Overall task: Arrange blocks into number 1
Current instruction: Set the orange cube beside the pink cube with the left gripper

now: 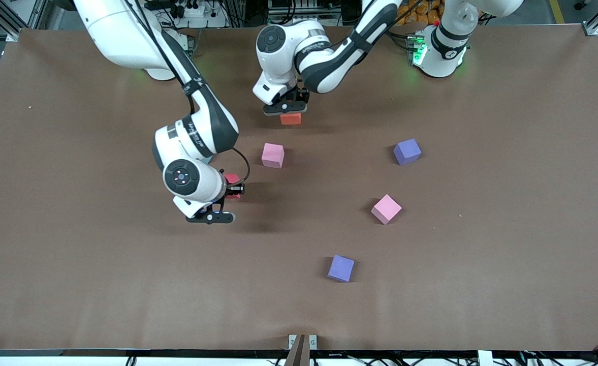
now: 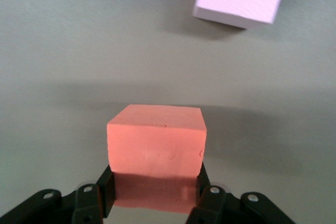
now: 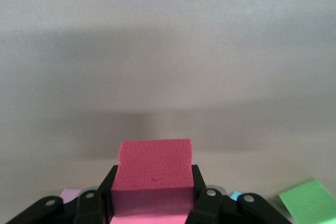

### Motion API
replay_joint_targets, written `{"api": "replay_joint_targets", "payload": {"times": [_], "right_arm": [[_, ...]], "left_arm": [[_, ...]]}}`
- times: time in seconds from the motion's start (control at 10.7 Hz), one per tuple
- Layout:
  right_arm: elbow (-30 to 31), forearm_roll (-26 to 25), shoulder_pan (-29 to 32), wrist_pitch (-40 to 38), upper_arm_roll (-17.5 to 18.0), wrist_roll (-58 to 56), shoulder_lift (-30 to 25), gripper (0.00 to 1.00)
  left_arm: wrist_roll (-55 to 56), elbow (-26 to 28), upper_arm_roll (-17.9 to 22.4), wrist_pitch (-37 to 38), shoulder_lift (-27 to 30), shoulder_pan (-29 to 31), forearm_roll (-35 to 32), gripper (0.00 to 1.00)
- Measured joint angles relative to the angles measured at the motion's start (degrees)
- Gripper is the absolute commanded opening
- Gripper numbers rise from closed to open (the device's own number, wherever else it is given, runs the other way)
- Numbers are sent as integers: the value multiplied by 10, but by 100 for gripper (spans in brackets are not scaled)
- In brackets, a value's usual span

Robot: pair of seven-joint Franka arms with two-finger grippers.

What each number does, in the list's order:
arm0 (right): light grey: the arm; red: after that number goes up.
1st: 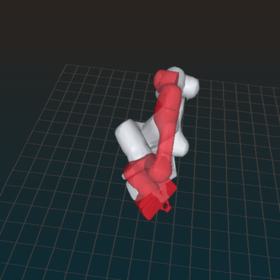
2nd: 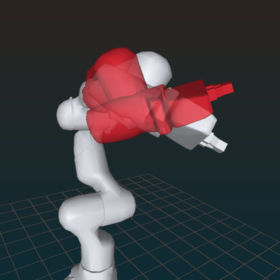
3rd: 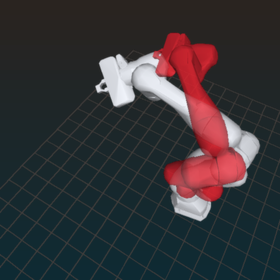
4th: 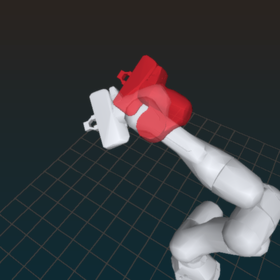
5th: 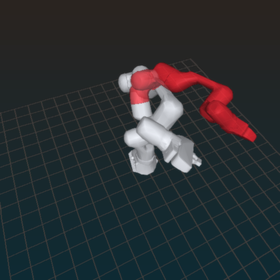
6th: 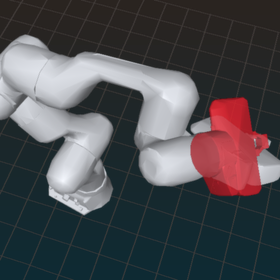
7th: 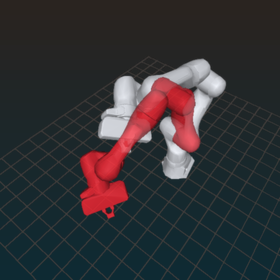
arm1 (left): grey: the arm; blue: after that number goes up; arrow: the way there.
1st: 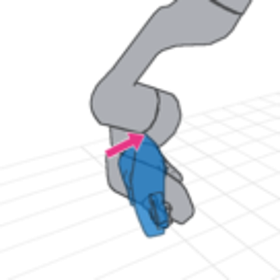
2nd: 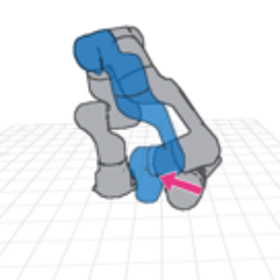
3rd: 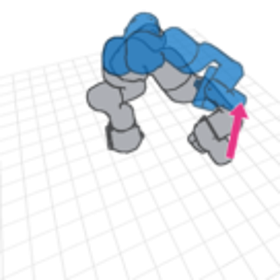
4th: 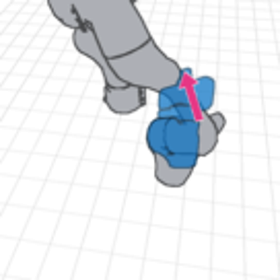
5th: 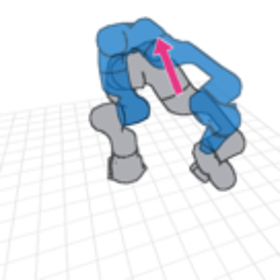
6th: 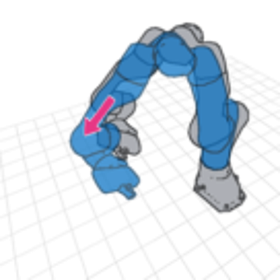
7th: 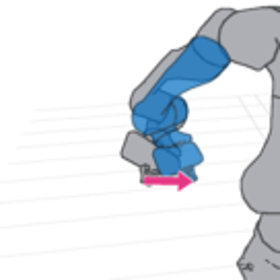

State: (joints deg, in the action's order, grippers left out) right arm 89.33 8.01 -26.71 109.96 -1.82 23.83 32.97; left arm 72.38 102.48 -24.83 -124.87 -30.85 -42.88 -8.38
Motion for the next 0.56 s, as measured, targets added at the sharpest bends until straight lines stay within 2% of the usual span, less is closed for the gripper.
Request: {"api": "replay_joint_targets", "payload": {"times": [0.28, 0.56], "right_arm": [[-20, -1, 36, -31, -2, -3, -31, 0], [-21, -1, 71, -50, -3, -32, -64, 0]], "left_arm": [[-12, -65, 3, -1, -61, 0, -25, 0], [-81, -87, 3, -1, -88, 0, -38, 0]]}}
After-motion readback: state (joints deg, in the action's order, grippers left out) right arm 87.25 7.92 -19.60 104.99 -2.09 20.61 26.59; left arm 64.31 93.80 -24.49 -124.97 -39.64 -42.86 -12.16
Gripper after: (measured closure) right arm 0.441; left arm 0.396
